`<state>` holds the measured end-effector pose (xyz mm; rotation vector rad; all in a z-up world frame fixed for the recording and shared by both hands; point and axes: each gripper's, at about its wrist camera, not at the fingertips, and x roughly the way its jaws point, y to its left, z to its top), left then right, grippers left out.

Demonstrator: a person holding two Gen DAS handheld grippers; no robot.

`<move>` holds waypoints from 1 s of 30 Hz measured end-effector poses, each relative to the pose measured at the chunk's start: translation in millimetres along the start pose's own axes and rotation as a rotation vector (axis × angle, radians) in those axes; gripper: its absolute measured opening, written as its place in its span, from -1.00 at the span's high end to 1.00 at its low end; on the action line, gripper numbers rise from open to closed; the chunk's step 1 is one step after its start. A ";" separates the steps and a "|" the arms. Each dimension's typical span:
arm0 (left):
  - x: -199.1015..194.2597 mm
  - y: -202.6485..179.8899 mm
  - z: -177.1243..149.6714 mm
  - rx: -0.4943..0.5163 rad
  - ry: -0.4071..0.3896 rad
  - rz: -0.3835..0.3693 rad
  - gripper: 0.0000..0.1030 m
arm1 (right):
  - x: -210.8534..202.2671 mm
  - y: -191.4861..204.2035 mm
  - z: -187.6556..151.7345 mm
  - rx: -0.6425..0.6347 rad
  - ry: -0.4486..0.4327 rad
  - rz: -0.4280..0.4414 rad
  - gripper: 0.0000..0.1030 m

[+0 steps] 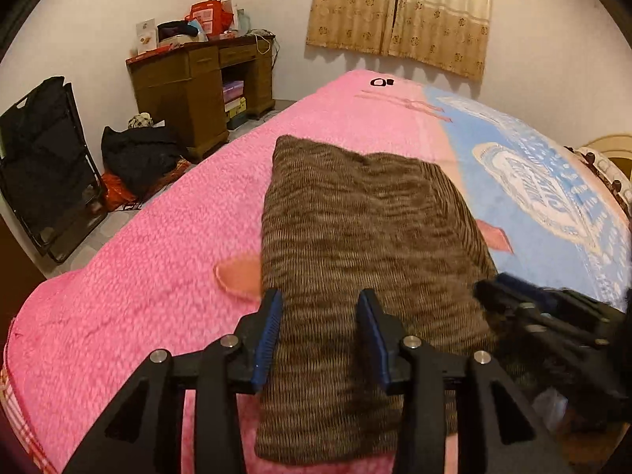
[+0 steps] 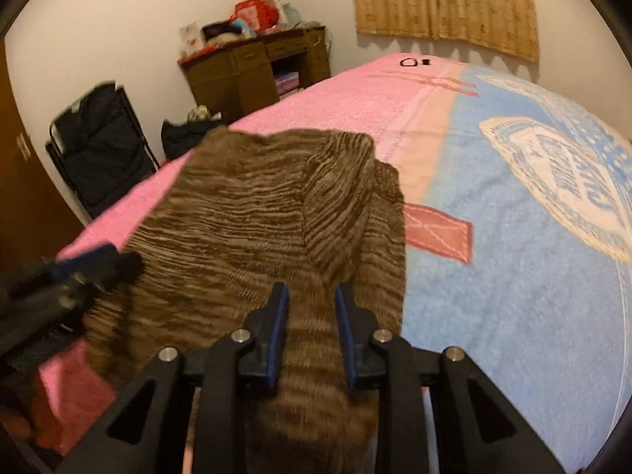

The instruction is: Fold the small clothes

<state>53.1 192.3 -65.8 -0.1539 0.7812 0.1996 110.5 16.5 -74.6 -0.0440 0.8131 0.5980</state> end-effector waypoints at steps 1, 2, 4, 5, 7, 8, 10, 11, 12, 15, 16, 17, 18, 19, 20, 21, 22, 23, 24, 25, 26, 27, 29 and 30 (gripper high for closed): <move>-2.9 0.4 -2.9 -0.009 0.008 -0.006 0.19 | -6.9 0.9 -0.9 0.013 -0.017 0.012 0.41; -4.1 0.9 -2.6 -0.014 0.014 -0.013 0.19 | -21.1 3.0 -6.7 0.017 -0.039 0.029 0.41; -8.2 -1.2 -6.7 -0.014 0.028 -0.039 0.19 | -41.4 9.3 -20.9 0.004 -0.063 0.031 0.28; -9.5 -2.6 -9.4 -0.012 0.033 -0.052 0.19 | -43.2 8.5 -24.9 0.003 -0.067 0.028 0.12; -6.7 -6.9 -16.0 0.012 0.040 -0.051 0.18 | -44.9 8.4 -39.4 0.011 -0.058 0.018 0.04; -1.3 -9.3 -20.4 0.034 0.056 -0.031 0.18 | -40.0 8.3 -46.3 0.020 -0.035 0.016 0.04; 4.7 -10.5 -28.1 0.048 0.068 -0.018 0.18 | -18.6 1.0 -56.1 0.058 0.046 -0.005 0.04; 3.9 -10.9 -31.0 0.058 0.041 -0.018 0.18 | -18.7 0.3 -55.1 0.065 0.021 -0.001 0.03; 4.0 -11.1 -33.6 0.070 0.027 -0.017 0.18 | -16.9 0.9 -53.1 0.067 0.026 -0.006 0.01; 2.7 -12.0 -36.9 0.089 0.022 -0.011 0.17 | -11.3 8.1 -50.1 0.031 0.039 -0.029 -0.15; 1.2 -12.7 -37.4 0.093 0.028 -0.007 0.17 | -11.8 11.4 -50.3 0.018 0.042 -0.044 -0.15; -1.6 -13.5 -38.8 0.096 0.033 -0.004 0.16 | -11.8 15.4 -50.6 0.002 0.050 -0.067 -0.19; -4.9 -13.6 -40.4 0.099 0.036 -0.002 0.16 | -13.3 18.7 -51.9 -0.006 0.054 -0.082 -0.22; -8.4 -13.8 -42.4 0.103 0.038 0.002 0.15 | -16.6 19.1 -54.3 -0.009 0.056 -0.092 -0.22; -11.2 -14.0 -44.5 0.107 0.037 0.006 0.15 | -20.5 19.1 -57.5 -0.003 0.058 -0.101 -0.23; -14.8 -14.8 -47.4 0.116 0.034 0.011 0.13 | -25.8 18.0 -61.2 0.018 0.055 -0.095 -0.23; -17.6 -15.8 -50.6 0.122 0.035 0.015 0.06 | -31.7 16.7 -64.5 0.037 0.047 -0.083 -0.23; -19.6 -16.8 -54.2 0.122 0.043 0.013 -0.04 | -38.3 16.9 -68.6 0.048 0.038 -0.081 -0.23; -20.7 -17.2 -57.0 0.118 0.055 0.008 -0.08 | -44.7 16.7 -73.0 0.057 0.024 -0.092 -0.23; -21.5 -18.0 -58.7 0.114 0.067 0.006 -0.13 | -48.1 17.6 -74.7 0.060 0.019 -0.103 -0.23; -24.3 -20.2 -61.4 0.112 0.084 0.013 -0.16 | -53.5 17.8 -78.8 0.063 0.009 -0.135 -0.23; -26.2 -21.7 -62.8 0.117 0.096 0.013 -0.17 | -58.3 18.7 -81.8 0.064 0.001 -0.161 -0.24; -26.1 -24.8 -69.9 0.138 0.130 -0.001 -0.22 | -68.3 19.5 -86.7 0.068 -0.016 -0.209 -0.37; -23.6 -23.7 -75.2 0.136 0.152 -0.011 -0.23 | -74.2 19.9 -89.3 0.071 -0.027 -0.236 -0.53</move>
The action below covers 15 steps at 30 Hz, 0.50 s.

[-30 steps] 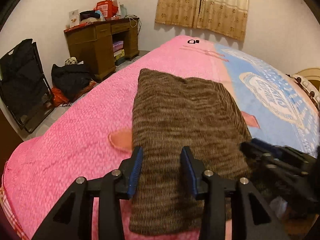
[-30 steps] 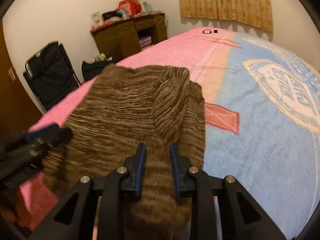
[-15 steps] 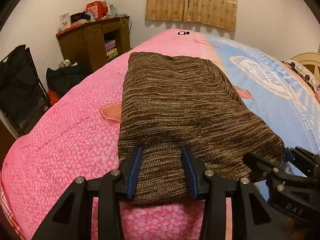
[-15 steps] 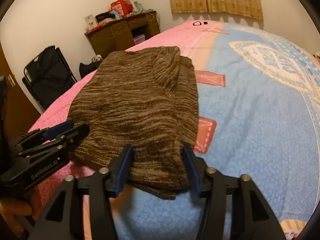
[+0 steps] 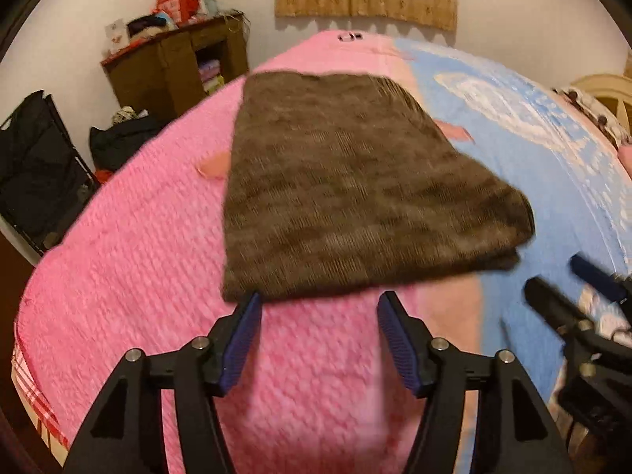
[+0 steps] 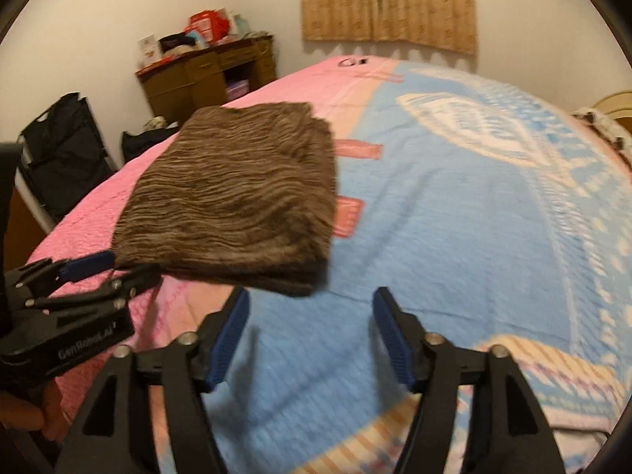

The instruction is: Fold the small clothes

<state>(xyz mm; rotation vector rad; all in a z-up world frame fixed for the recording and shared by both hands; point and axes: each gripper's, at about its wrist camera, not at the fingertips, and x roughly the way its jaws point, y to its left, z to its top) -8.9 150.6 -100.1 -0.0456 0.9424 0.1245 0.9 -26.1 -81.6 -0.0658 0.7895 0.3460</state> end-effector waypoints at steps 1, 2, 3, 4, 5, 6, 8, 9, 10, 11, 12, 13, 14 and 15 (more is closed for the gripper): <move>0.8 0.2 -2.7 -0.002 0.001 0.000 -0.25 | -5.0 -1.2 -1.1 0.004 -0.004 -0.017 -0.60; -2.2 -0.6 -7.7 0.000 -0.022 0.004 -0.27 | -10.0 -2.5 -2.3 0.011 -0.009 -0.028 -0.68; -5.6 -2.8 -12.2 0.009 -0.035 0.011 -0.29 | -15.8 -3.6 -3.7 0.019 -0.018 -0.033 -0.72; -7.4 -4.5 -15.1 0.016 -0.036 0.016 -0.32 | -19.6 -4.1 -4.7 0.025 -0.023 -0.035 -0.75; -9.5 -6.5 -19.3 0.017 -0.039 0.022 -0.33 | -24.2 -5.2 -6.5 0.032 -0.023 -0.044 -0.84; -11.9 -6.7 -23.0 0.008 -0.037 0.023 -0.34 | -25.8 -5.1 -7.9 0.034 -0.013 -0.054 -0.93; -17.8 -8.1 -29.8 -0.018 -0.013 0.020 -0.38 | -25.8 -4.9 -9.9 0.037 0.014 -0.078 -0.95; -20.5 -9.6 -33.0 -0.019 -0.002 0.028 -0.40 | -26.9 -5.5 -11.7 0.045 0.028 -0.088 -0.95; -23.0 -11.1 -36.7 -0.018 0.008 0.038 -0.42 | -28.2 -6.1 -13.5 0.055 0.035 -0.089 -0.95; -26.2 -13.6 -40.8 -0.014 0.020 0.051 -0.42 | -29.7 -6.2 -15.4 0.063 0.044 -0.089 -0.95; -27.8 -16.0 -42.4 -0.010 0.033 0.051 -0.43 | -31.1 -5.7 -17.4 0.066 0.051 -0.091 -0.95; -30.2 -17.8 -45.1 -0.001 0.055 0.038 -0.43 | -33.0 -5.9 -18.6 0.066 0.059 -0.094 -0.95; -32.5 -18.9 -47.7 0.009 0.073 0.024 -0.43 | -35.6 -5.3 -20.3 0.064 0.062 -0.098 -0.95; -35.7 -17.1 -50.4 0.013 0.076 0.013 -0.43 | -39.6 -5.2 -21.6 0.059 0.063 -0.106 -0.95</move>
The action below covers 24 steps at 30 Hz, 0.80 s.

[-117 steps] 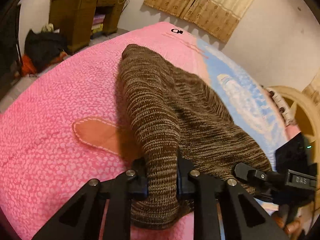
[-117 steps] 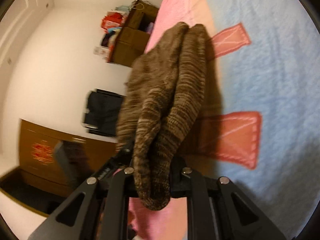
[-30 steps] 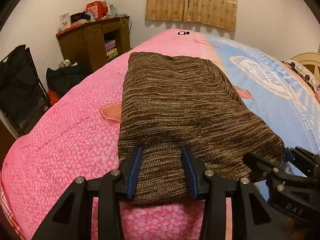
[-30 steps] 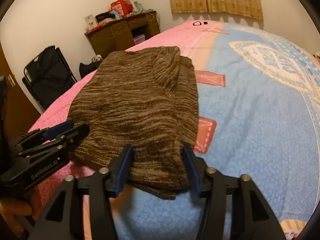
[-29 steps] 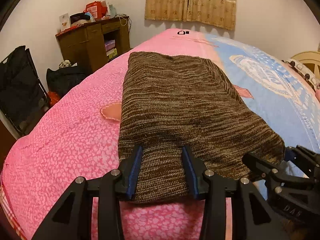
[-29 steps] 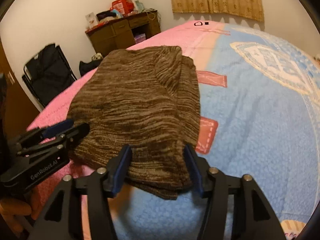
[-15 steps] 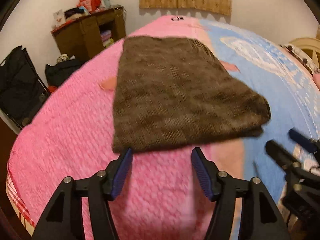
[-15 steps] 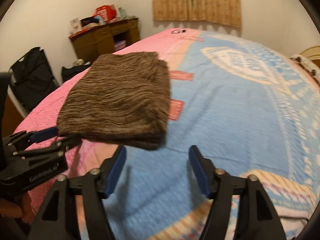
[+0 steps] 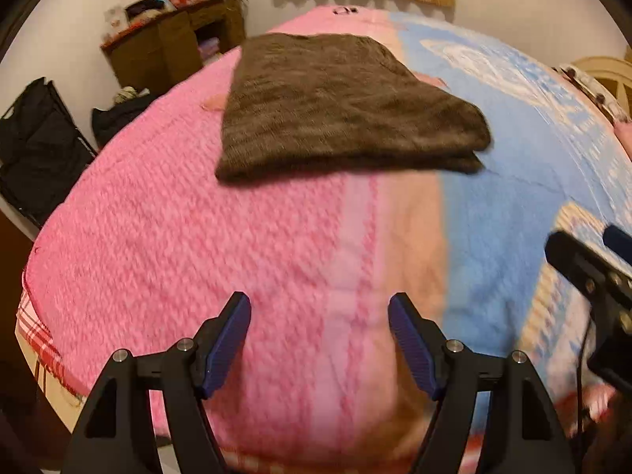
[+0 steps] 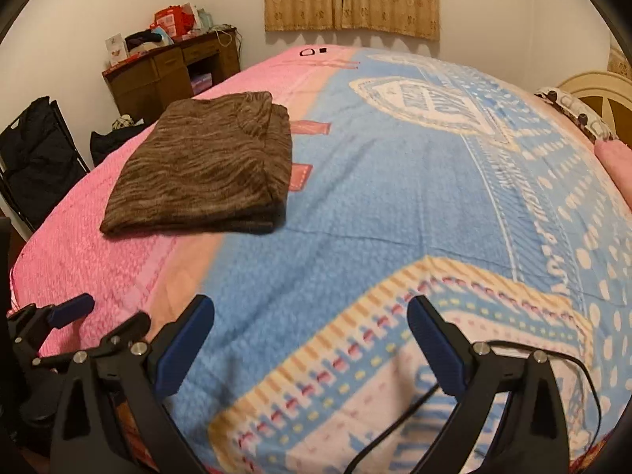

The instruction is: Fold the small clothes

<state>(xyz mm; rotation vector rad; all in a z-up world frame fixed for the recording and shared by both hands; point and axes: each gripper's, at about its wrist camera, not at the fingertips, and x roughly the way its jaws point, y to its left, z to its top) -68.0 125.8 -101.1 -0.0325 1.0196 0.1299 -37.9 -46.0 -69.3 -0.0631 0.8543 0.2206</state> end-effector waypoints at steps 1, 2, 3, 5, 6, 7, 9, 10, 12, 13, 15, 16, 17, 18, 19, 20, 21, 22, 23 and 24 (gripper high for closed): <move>-4.6 0.1 -1.3 0.003 -0.002 -0.007 -0.43 | -2.7 0.7 -1.3 -0.003 -0.003 -0.004 -0.95; -12.0 0.4 -2.2 0.007 -0.008 -0.007 -0.42 | -8.7 0.2 -3.1 -0.006 -0.010 -0.009 -0.95; -17.6 0.2 -1.1 0.008 -0.019 -0.004 -0.42 | -13.8 -0.3 -4.6 -0.007 -0.016 -0.011 -0.95; -35.4 -2.1 2.8 0.012 -0.074 0.026 -0.43 | -28.4 -3.1 -5.3 0.003 -0.034 -0.001 -0.95; -43.3 -2.8 4.1 0.025 -0.104 0.042 -0.43 | -33.0 -3.5 -4.8 0.008 -0.043 0.004 -0.95; -52.4 -5.1 5.0 0.041 -0.137 0.060 -0.43 | -41.1 -4.7 -4.0 0.016 -0.062 0.010 -0.95; -73.8 -11.5 6.0 0.073 -0.206 0.101 -0.43 | -62.5 -6.1 -1.3 0.022 -0.119 0.010 -0.95; -82.3 -14.0 6.6 0.081 -0.232 0.107 -0.43 | -72.5 -6.7 0.0 0.023 -0.150 0.005 -0.95; -102.1 -18.9 6.8 0.098 -0.299 0.109 -0.43 | -89.5 -7.3 1.7 0.027 -0.209 -0.006 -0.98; -107.7 -18.5 10.6 0.105 -0.325 0.116 -0.43 | -100.1 -7.6 2.1 0.031 -0.247 -0.011 -0.99; -121.5 -20.9 10.9 0.119 -0.375 0.133 -0.44 | -121.3 -7.5 1.6 0.037 -0.329 -0.024 -1.00; -125.1 -21.1 10.6 0.123 -0.386 0.137 -0.44 | -133.8 -7.2 0.8 0.041 -0.378 -0.033 -1.00; -128.2 -21.9 12.4 0.125 -0.395 0.136 -0.45 | -140.6 -7.3 1.4 0.043 -0.404 -0.035 -1.00; -131.1 -22.2 12.6 0.122 -0.398 0.125 -0.45 | -146.6 -7.2 2.1 0.044 -0.427 -0.036 -1.00; -133.6 -20.7 13.3 0.111 -0.400 0.109 -0.45 | -152.6 -7.4 3.0 0.044 -0.452 -0.037 -1.00; -135.7 -18.6 13.1 0.095 -0.406 0.088 -0.45 | -160.0 -6.1 2.3 0.044 -0.486 -0.041 -1.00; -140.6 -18.1 9.5 0.080 -0.414 0.075 -0.45 | -164.9 -5.0 1.1 0.043 -0.515 -0.046 -1.00; -144.9 -17.4 5.4 0.069 -0.426 0.067 -0.45 | -167.9 -5.7 0.2 0.042 -0.536 -0.050 -1.00; -148.7 -15.3 5.4 0.057 -0.446 0.062 -0.45 | -173.5 -5.2 -2.4 0.043 -0.576 -0.057 -1.00; -150.9 -15.8 4.6 0.052 -0.461 0.065 -0.45 | -178.8 -5.5 -5.2 0.047 -0.616 -0.055 -1.00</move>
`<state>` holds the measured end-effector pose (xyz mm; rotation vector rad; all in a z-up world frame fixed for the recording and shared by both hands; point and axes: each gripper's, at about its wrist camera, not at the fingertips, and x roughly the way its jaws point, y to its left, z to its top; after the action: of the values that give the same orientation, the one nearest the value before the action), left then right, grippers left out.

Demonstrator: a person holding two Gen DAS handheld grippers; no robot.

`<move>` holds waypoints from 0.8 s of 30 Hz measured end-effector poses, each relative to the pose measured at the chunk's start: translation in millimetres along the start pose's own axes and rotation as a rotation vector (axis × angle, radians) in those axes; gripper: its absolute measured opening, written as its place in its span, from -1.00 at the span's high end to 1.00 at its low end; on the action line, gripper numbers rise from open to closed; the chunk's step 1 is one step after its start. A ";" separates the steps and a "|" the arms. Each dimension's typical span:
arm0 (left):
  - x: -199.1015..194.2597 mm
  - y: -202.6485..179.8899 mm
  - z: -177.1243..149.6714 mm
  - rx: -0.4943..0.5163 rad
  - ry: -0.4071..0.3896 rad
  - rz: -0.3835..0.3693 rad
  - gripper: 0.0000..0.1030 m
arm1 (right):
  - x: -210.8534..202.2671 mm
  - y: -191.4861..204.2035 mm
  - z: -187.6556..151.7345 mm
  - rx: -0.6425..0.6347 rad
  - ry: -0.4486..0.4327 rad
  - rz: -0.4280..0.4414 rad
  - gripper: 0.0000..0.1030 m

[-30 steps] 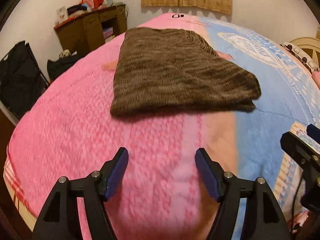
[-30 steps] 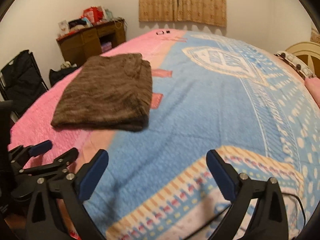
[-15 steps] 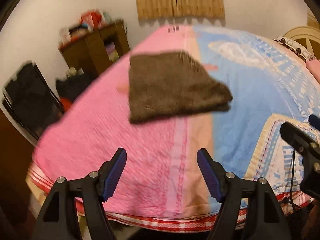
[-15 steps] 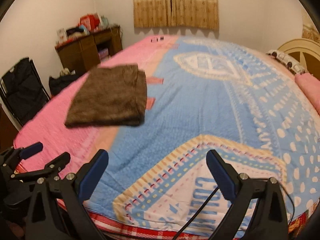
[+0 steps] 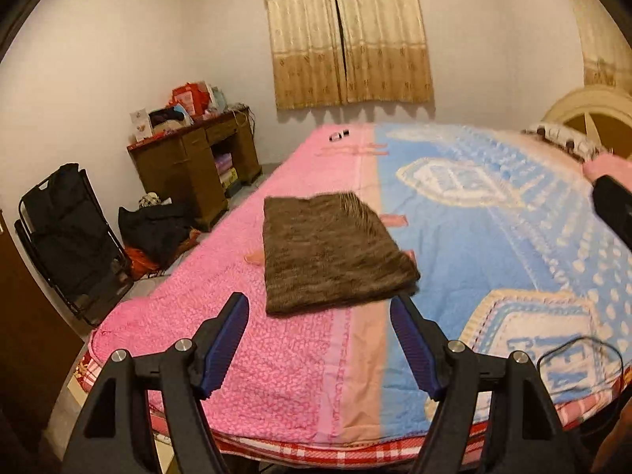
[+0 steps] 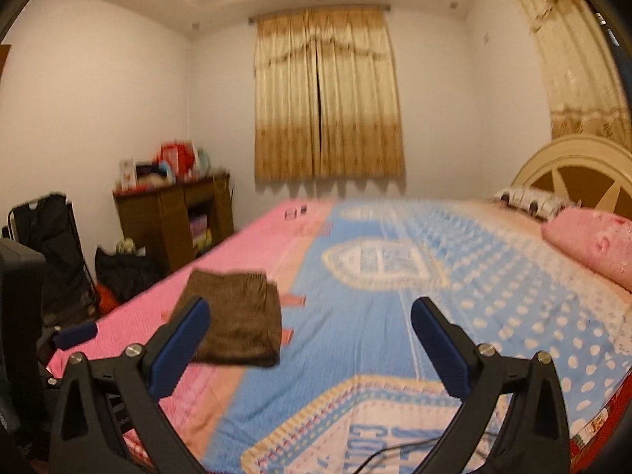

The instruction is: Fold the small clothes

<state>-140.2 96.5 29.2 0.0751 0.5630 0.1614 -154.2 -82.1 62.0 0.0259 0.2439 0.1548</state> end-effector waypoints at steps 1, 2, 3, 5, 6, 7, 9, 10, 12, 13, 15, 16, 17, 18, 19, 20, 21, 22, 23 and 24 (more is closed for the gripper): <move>-3.0 -0.3 0.7 -0.003 -0.021 0.007 -0.45 | -3.9 -1.9 0.7 0.007 -0.031 0.002 -1.00; -6.2 -2.0 1.2 -0.004 -0.037 0.012 -0.45 | -7.7 -3.7 1.2 0.011 -0.059 0.002 -1.00; -9.1 -2.7 1.9 -0.005 -0.055 0.019 -0.45 | -10.0 -4.5 0.7 0.011 -0.080 0.000 -1.00; -12.4 -2.1 2.7 -0.004 -0.075 0.029 -0.47 | -10.1 -4.3 0.1 0.001 -0.102 -0.010 -1.00; -12.5 -2.2 2.9 -0.005 -0.076 0.029 -0.47 | -9.3 -3.4 -0.1 -0.004 -0.105 -0.016 -1.00; -12.5 -2.0 3.3 -0.008 -0.075 0.027 -0.48 | -8.4 -2.9 -0.4 -0.008 -0.107 -0.019 -1.00; -12.8 -2.0 3.9 -0.015 -0.074 0.021 -0.49 | -6.7 -2.2 -1.4 -0.011 -0.107 -0.015 -1.00; -13.5 -2.0 3.8 -0.017 -0.076 0.020 -0.49 | -7.9 -2.6 -1.5 -0.010 -0.108 -0.015 -1.00; -14.1 -1.3 3.1 -0.017 -0.084 0.028 -0.49 | -6.4 -1.1 -1.9 -0.015 -0.112 -0.016 -1.00; -14.3 -1.4 3.3 -0.016 -0.088 0.037 -0.49 | -6.1 -0.8 -2.2 -0.017 -0.112 -0.015 -1.00; -14.5 -2.3 3.3 -0.010 -0.093 0.052 -0.49 | -4.7 0.2 -4.6 -0.020 -0.107 -0.009 -1.00; -14.6 -2.7 3.2 -0.010 -0.094 0.056 -0.49 | -5.0 1.1 -6.3 -0.021 -0.106 -0.008 -1.00; -14.9 -2.8 3.3 -0.012 -0.096 0.054 -0.49 | -5.0 1.5 -7.3 -0.021 -0.107 -0.005 -1.00; -15.1 -2.3 3.4 -0.015 -0.100 0.052 -0.49 | -5.3 1.7 -8.2 -0.020 -0.109 -0.001 -1.00; -16.1 -2.8 3.3 -0.019 -0.106 0.051 -0.49 | -6.3 0.8 -9.1 -0.018 -0.110 0.002 -1.00; -16.9 -2.6 3.4 -0.023 -0.111 0.052 -0.50 | -6.6 1.3 -9.7 -0.017 -0.110 0.011 -1.00; -17.4 -2.2 3.7 -0.027 -0.114 0.055 -0.50 | -5.6 1.6 -10.0 -0.017 -0.105 0.016 -1.00; -17.5 -1.8 3.9 -0.028 -0.117 0.057 -0.50 | -5.0 0.7 -10.2 -0.018 -0.102 0.018 -1.00; -17.6 -1.7 4.0 -0.029 -0.118 0.059 -0.50 | -4.0 0.9 -10.8 -0.018 -0.097 0.017 -1.00; -17.4 -1.4 4.1 -0.031 -0.118 0.059 -0.50 | -3.7 0.7 -11.2 -0.017 -0.095 0.017 -1.00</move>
<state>-152.3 92.0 41.6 0.0704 0.4404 0.2222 -160.5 -81.9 52.0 0.0186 0.1477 0.1725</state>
